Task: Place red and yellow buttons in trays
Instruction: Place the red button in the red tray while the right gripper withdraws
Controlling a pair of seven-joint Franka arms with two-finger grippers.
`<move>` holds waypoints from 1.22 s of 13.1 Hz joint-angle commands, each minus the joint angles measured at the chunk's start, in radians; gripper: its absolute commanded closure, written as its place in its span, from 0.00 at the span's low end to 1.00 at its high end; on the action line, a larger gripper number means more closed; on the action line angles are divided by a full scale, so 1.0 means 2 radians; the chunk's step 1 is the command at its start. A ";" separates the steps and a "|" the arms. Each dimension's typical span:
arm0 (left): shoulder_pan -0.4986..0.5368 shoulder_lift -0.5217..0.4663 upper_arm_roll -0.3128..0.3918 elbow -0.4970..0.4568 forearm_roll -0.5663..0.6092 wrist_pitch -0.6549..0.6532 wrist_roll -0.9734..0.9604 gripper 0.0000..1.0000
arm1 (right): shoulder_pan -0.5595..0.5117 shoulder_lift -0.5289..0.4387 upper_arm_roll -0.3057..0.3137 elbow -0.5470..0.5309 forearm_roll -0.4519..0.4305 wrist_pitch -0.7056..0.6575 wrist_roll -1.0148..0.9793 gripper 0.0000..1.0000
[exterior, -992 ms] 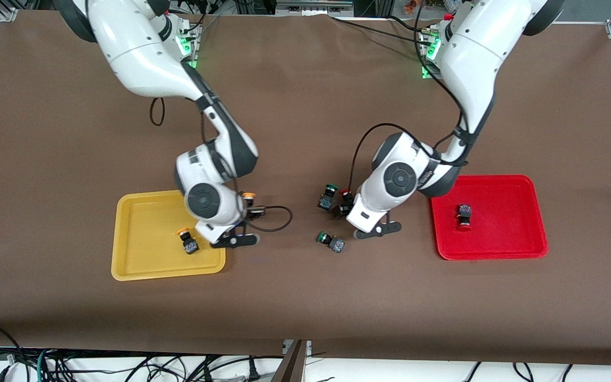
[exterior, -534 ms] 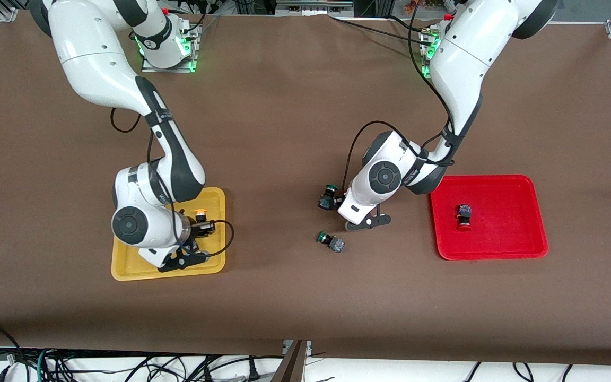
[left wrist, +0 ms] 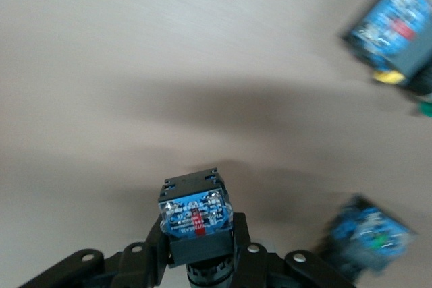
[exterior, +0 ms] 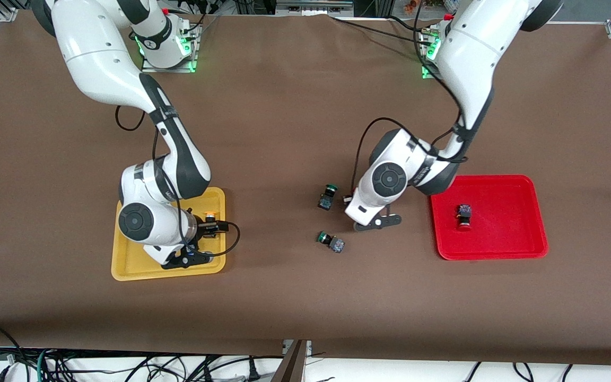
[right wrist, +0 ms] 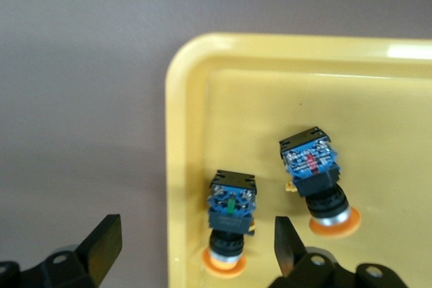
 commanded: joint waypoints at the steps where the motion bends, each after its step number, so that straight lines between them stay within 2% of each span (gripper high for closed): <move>1: 0.042 -0.060 0.003 0.000 0.044 -0.113 0.087 0.91 | 0.003 -0.075 -0.001 -0.016 -0.002 -0.053 0.040 0.00; 3: 0.103 -0.071 0.003 -0.007 0.072 -0.135 0.192 0.91 | 0.001 -0.137 -0.011 -0.036 -0.002 -0.100 0.044 0.00; 5: 0.175 -0.066 0.002 -0.010 0.080 -0.115 0.324 0.87 | 0.000 -0.210 -0.021 -0.066 -0.001 -0.146 0.039 0.00; 7: 0.234 -0.062 0.000 -0.046 0.079 -0.048 0.433 0.87 | 0.000 -0.279 -0.031 -0.106 -0.002 -0.178 0.037 0.00; 9: 0.276 -0.054 -0.003 -0.087 0.075 0.018 0.497 0.86 | 0.000 -0.326 -0.040 -0.161 -0.013 -0.172 0.023 0.00; 11: 0.280 -0.052 -0.003 -0.107 0.074 0.052 0.499 0.70 | -0.001 -0.327 -0.041 -0.165 -0.019 -0.166 0.003 0.00; 13: 0.277 -0.053 -0.003 -0.107 0.073 0.051 0.499 0.41 | -0.001 -0.328 -0.047 -0.165 -0.019 -0.165 -0.013 0.00; 14: 0.276 -0.054 -0.004 -0.105 0.072 0.051 0.503 0.00 | -0.001 -0.328 -0.048 -0.165 -0.018 -0.167 -0.016 0.00; 16: 0.276 -0.067 -0.004 -0.100 0.072 0.045 0.502 0.00 | -0.001 -0.328 -0.048 -0.164 -0.019 -0.169 -0.023 0.00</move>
